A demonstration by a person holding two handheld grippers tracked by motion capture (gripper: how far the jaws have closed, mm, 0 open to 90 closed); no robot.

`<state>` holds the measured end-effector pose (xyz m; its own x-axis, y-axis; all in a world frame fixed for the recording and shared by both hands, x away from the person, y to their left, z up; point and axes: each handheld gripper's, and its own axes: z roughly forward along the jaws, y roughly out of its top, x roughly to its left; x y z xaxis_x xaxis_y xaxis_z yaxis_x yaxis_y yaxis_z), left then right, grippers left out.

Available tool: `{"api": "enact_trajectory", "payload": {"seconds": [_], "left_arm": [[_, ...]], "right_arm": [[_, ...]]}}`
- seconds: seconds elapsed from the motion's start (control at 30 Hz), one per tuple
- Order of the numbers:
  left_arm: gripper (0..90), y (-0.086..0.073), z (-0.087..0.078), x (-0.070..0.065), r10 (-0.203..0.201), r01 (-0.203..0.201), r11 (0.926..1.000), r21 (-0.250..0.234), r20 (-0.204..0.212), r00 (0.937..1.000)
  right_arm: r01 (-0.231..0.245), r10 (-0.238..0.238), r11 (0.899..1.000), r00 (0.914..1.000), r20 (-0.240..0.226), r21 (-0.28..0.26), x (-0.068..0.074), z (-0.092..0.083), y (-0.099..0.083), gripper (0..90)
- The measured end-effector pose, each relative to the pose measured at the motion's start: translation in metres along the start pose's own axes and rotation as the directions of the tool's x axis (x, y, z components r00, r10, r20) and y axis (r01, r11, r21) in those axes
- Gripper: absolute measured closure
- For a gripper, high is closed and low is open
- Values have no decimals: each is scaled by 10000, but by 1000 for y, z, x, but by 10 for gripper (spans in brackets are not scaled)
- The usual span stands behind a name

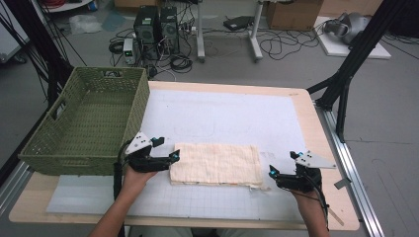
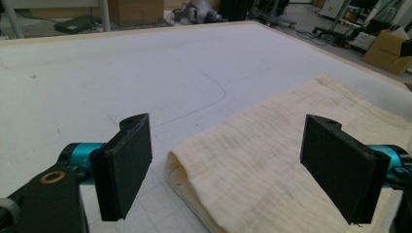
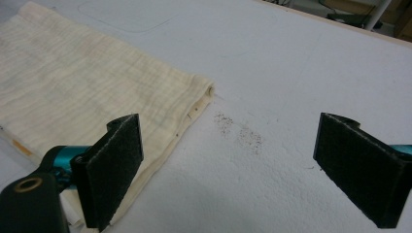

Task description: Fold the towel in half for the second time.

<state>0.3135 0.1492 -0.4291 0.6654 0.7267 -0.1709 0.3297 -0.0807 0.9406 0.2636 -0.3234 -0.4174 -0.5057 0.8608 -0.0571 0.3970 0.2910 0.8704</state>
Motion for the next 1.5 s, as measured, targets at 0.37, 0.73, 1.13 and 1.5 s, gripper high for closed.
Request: {"api": "enact_trajectory", "payload": {"seconds": [0.37,0.73,1.13,1.5], "left_arm": [[218,10,4,4,-382,379,9992,151,193,9991],[276,16,26,19,-595,596,9916,1147,-39,9982],[397,3,49,25,-141,274,9741,2245,-607,9981],[625,-1,55,23,348,-146,9528,3033,-613,9975]], "right_arm": [[-34,37,9999,9997,-228,159,-2,1,-3,100],[-195,199,9997,9994,-293,161,-3,3,-3,100],[-71,86,9990,9994,-333,450,0,9,-6,99],[-283,299,9989,9987,-416,386,-1,10,-7,100]]}}
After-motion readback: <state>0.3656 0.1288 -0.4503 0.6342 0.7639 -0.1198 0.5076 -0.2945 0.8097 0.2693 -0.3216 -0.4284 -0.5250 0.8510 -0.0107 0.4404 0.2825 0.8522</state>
